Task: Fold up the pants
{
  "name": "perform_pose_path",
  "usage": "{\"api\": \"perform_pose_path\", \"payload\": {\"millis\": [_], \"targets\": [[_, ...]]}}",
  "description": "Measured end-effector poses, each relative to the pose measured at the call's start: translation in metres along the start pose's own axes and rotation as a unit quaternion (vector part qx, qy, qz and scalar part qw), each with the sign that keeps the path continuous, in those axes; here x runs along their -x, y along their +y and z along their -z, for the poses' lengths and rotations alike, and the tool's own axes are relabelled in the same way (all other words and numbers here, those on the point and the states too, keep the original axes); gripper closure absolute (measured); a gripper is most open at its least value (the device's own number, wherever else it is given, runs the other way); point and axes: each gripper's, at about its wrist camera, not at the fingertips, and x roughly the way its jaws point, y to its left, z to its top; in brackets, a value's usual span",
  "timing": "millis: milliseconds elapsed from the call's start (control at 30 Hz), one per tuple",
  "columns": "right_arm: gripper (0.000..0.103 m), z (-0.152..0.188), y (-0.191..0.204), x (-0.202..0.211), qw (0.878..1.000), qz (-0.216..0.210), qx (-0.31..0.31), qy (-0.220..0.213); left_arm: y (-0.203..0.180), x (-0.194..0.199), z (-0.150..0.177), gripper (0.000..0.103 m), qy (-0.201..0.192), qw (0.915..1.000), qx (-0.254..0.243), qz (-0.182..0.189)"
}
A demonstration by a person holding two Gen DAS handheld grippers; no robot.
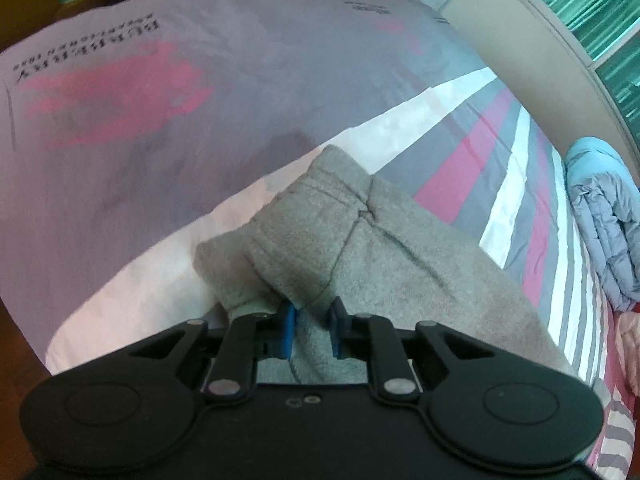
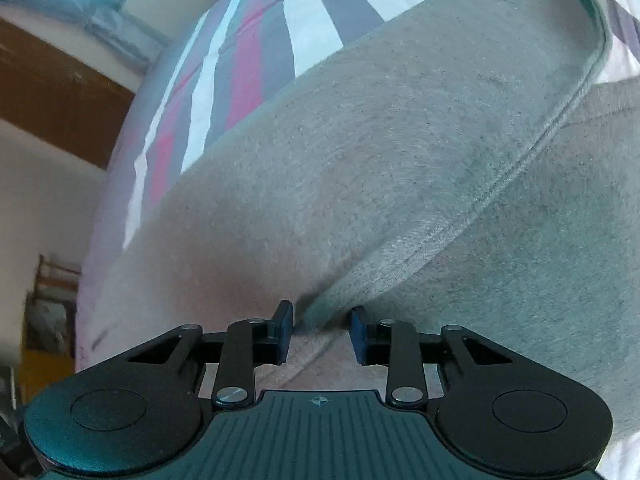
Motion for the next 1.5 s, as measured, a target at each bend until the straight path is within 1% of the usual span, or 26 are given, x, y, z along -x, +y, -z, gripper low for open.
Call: {"api": "perform_pose_path", "payload": {"millis": [67,133,200,233,300,333,367,400,433,467,500,533,567,633,700,733,767,833,967,1100,1233,1267,1333,1400,1467,1500], "targets": [[0.097,0.009,0.011,0.016,0.999,-0.006,0.037,-0.021,0.002,0.010,-0.007,0.096,-0.010,0.9999,-0.013,0.003],[0.097,0.019,0.031,0.036,0.995,-0.020,0.094,-0.039,0.006,0.021,-0.012,0.096,-0.021,0.9994,-0.026,0.004],[0.097,0.030,0.045,0.054,0.991,-0.041,0.120,-0.038,0.012,0.025,-0.013,0.096,-0.018,0.9993,-0.034,0.003],[0.097,0.036,0.050,0.060,0.990,-0.045,0.129,-0.037,0.016,0.024,-0.009,0.096,-0.015,0.9991,-0.040,-0.004],[0.097,0.050,0.055,0.063,0.987,-0.041,0.150,-0.027,0.025,0.015,-0.001,0.096,-0.006,0.9987,-0.045,-0.022],[0.097,0.058,0.055,0.059,0.987,-0.035,0.155,-0.016,0.028,0.010,0.003,0.094,-0.002,0.9987,-0.044,-0.024],[0.097,0.069,0.053,0.050,0.987,-0.023,0.159,-0.006,0.030,0.004,0.007,0.088,0.003,0.9984,-0.050,-0.026],[0.097,0.073,0.056,0.038,0.987,-0.009,0.161,0.000,0.028,0.000,0.011,0.080,0.007,0.9976,-0.060,-0.034],[0.097,0.078,0.053,0.030,0.987,0.003,0.162,0.009,0.027,0.000,0.012,0.076,0.009,0.9971,-0.066,-0.038],[0.097,0.082,0.051,0.024,0.986,0.014,0.164,0.019,0.027,0.002,0.011,0.075,0.012,0.9971,-0.066,-0.035],[0.097,0.083,0.050,0.023,0.988,0.015,0.155,0.015,0.029,0.008,0.007,0.069,0.013,0.9979,-0.055,-0.030],[0.095,0.083,0.051,0.026,0.989,0.011,0.145,0.015,0.033,0.014,0.004,0.067,0.011,0.9987,-0.044,-0.025],[0.090,0.082,0.054,0.029,0.989,0.008,0.145,0.016,0.037,0.022,-0.001,0.067,0.007,0.9993,-0.032,-0.019],[0.085,0.076,0.053,0.036,0.987,0.004,0.157,0.008,0.044,0.036,-0.007,0.066,-0.004,0.9997,-0.015,-0.017],[0.073,0.075,0.055,0.047,0.986,0.006,0.168,-0.001,0.045,0.047,-0.010,0.065,-0.011,0.9997,-0.014,-0.018],[0.061,0.075,0.057,0.052,0.985,0.010,0.173,-0.005,0.042,0.051,-0.008,0.065,-0.011,0.9996,-0.019,-0.019],[0.055,0.074,0.053,0.055,0.984,0.013,0.179,-0.011,0.039,0.053,-0.006,0.065,-0.010,0.9995,-0.024,-0.018],[0.054,0.074,0.046,0.057,0.981,0.021,0.191,-0.017,0.025,0.056,0.006,0.065,-0.006,0.9991,-0.040,-0.011],[0.054,0.072,0.018,0.064,0.982,0.034,0.182,-0.024,-0.021,0.054,0.037,0.065,0.014,0.9954,-0.093,0.018],[0.054,0.063,-0.003,0.078,0.984,0.053,0.164,-0.039,-0.079,0.035,0.078,0.065,0.049,0.9860,-0.149,0.057],[0.054,0.047,-0.033,0.090,0.990,0.063,0.122,-0.038,-0.114,0.008,0.116,0.065,0.079,0.9771,-0.186,0.067],[0.054,0.043,-0.040,0.093,0.991,0.064,0.108,-0.038,-0.119,0.001,0.125,0.065,0.086,0.9756,-0.192,0.064],[0.054,0.032,-0.054,0.098,0.994,0.068,0.078,-0.040,-0.123,-0.014,0.144,0.065,0.102,0.9722,-0.206,0.046],[0.055,0.021,-0.064,0.099,0.994,0.078,0.061,-0.044,-0.124,-0.020,0.157,0.065,0.091,0.9698,-0.224,0.033],[0.055,0.010,-0.074,0.097,0.994,0.087,0.044,-0.045,-0.127,-0.019,0.162,0.065,0.084,0.9681,-0.235,0.027],[0.055,0.005,-0.078,0.095,0.994,0.088,0.035,-0.045,-0.127,-0.018,0.161,0.065,0.085,0.9687,-0.232,0.028]]}}
